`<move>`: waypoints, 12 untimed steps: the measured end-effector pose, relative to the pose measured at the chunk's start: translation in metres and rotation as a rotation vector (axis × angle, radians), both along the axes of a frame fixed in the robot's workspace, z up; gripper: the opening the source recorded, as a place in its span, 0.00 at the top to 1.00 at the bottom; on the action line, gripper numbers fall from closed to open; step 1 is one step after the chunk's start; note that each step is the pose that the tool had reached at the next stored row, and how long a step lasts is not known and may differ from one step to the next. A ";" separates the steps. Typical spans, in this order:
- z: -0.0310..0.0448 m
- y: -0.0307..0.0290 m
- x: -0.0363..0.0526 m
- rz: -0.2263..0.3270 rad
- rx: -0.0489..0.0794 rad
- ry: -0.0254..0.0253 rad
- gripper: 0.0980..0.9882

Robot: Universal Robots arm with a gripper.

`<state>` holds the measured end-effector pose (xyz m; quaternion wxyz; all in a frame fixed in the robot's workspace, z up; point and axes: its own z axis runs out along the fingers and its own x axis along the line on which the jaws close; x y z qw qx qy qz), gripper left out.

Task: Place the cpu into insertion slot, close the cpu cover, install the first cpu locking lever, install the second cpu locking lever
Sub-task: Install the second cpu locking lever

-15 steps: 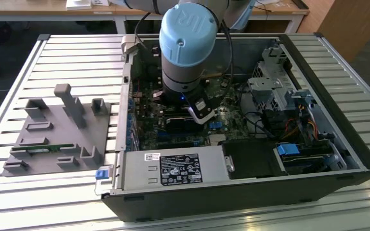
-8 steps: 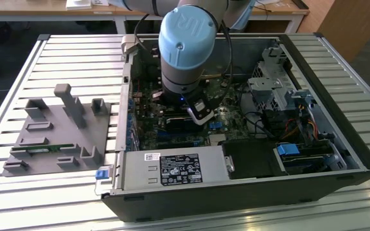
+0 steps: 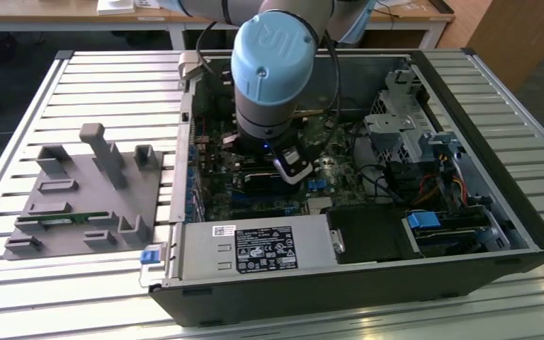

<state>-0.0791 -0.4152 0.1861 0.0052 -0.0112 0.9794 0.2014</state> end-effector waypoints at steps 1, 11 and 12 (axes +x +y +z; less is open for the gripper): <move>-0.0007 0.0004 -0.0002 0.000 0.001 -0.0001 0.99; 0.0025 0.0010 -0.0025 0.000 0.004 0.0000 0.99; 0.0044 0.0010 -0.0025 0.000 0.004 0.0000 0.99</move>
